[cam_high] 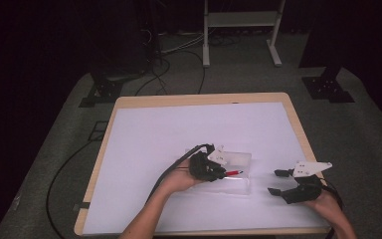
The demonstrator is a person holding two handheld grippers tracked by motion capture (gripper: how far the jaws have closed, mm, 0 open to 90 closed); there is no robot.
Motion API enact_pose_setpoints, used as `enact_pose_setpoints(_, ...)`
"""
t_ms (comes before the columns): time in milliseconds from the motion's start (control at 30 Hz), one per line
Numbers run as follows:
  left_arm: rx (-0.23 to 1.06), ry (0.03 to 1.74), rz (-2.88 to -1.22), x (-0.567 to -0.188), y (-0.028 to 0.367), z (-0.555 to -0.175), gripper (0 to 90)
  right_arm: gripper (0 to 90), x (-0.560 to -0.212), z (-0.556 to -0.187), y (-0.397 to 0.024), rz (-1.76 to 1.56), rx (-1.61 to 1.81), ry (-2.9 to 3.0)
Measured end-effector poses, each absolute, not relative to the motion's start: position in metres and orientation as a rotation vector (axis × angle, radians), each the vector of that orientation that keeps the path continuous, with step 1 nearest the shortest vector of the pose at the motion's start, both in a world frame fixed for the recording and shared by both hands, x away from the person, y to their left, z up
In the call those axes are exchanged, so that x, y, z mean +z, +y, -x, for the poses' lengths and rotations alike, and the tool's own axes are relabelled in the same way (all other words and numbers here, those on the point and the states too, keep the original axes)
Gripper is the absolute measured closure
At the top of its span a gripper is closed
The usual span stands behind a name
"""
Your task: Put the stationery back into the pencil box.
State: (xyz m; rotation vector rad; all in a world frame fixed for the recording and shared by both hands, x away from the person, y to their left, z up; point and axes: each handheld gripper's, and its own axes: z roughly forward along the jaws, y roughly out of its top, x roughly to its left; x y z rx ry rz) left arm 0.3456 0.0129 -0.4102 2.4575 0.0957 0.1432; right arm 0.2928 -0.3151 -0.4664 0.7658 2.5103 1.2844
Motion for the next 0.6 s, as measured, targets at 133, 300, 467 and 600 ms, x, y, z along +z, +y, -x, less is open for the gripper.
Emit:
enact_pose_setpoints(133, 0.133, 0.101, -2.458, -0.414, 0.009, -0.347, 79.4, 26.7, -0.467, -0.293, -0.316, -0.768, 1.285, 2.506)
enact_pose_setpoints(300, 0.115, 0.106, -2.47, -0.42, 0.005, -0.35, 79.4, 26.6, -0.466, -0.293, -0.317, -0.77, 1.284, 2.504)
enact_pose_setpoints(467, 0.115, 0.108, -2.479, -0.426, 0.001, -0.353, 79.4, 26.6, -0.466, -0.293, -0.317, -0.77, 1.284, 2.505)
enact_pose_setpoints(600, 0.122, 0.113, -2.496, -0.43, -0.002, -0.353, 79.4, 26.6, -0.466, -0.293, -0.317, -0.765, 1.285, 2.504)
